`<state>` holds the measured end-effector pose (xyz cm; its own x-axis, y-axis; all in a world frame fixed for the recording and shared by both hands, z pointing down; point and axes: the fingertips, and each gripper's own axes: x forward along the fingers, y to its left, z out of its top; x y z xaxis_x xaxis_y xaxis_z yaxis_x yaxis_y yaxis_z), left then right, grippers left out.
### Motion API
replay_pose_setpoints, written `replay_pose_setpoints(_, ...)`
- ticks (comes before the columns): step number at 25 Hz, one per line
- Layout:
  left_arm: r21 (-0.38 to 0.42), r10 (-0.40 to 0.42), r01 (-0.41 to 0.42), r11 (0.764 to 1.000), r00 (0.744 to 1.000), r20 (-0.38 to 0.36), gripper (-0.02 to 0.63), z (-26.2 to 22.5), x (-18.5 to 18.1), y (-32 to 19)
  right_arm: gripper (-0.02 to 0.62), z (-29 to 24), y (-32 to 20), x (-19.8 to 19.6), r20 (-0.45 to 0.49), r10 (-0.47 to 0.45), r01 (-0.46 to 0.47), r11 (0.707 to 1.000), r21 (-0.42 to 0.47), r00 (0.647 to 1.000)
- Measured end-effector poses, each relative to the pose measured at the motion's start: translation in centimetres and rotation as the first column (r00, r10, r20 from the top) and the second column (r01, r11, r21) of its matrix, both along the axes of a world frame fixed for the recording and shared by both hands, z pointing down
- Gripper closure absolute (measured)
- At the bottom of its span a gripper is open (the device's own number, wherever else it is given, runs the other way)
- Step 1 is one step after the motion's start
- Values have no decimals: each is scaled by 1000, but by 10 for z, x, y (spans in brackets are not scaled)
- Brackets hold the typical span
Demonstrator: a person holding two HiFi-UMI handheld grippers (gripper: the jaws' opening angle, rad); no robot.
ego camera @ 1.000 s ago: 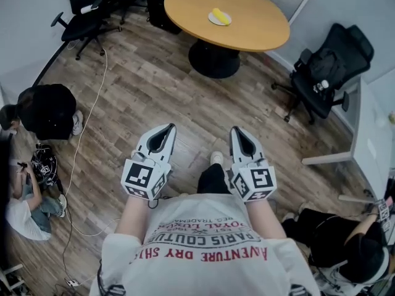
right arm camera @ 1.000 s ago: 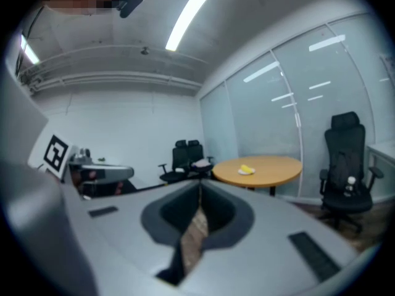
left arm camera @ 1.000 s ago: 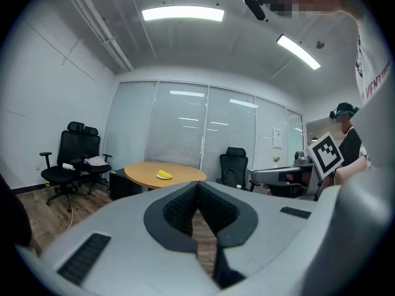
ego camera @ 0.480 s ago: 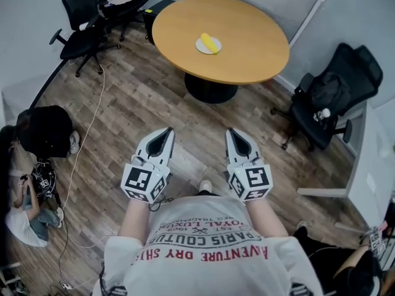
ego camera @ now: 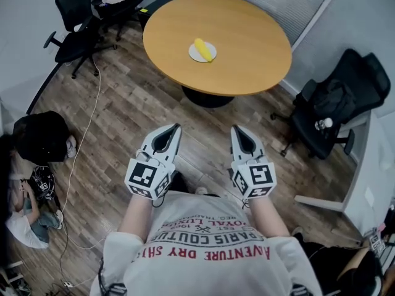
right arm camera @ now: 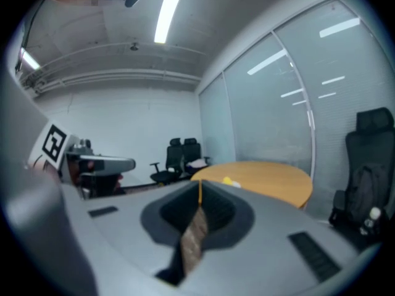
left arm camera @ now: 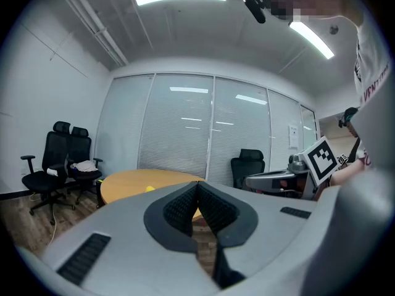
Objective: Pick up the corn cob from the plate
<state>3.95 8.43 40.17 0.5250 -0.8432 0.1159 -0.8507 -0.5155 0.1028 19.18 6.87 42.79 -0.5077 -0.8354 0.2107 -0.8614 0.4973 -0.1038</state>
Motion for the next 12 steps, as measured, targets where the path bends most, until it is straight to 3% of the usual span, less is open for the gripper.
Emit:
replay_pose_setpoints(5, -11, 37, -37, 999, 999, -13, 571, 10, -12, -55, 566, 8, -44, -15, -6, 24, -24, 999, -20, 1000)
replay_pose_setpoints(12, 14, 141, -140, 990, 990, -18, 571, 2, -52, -162, 566, 5, -132, -48, -9, 146, -146, 989, -23, 989)
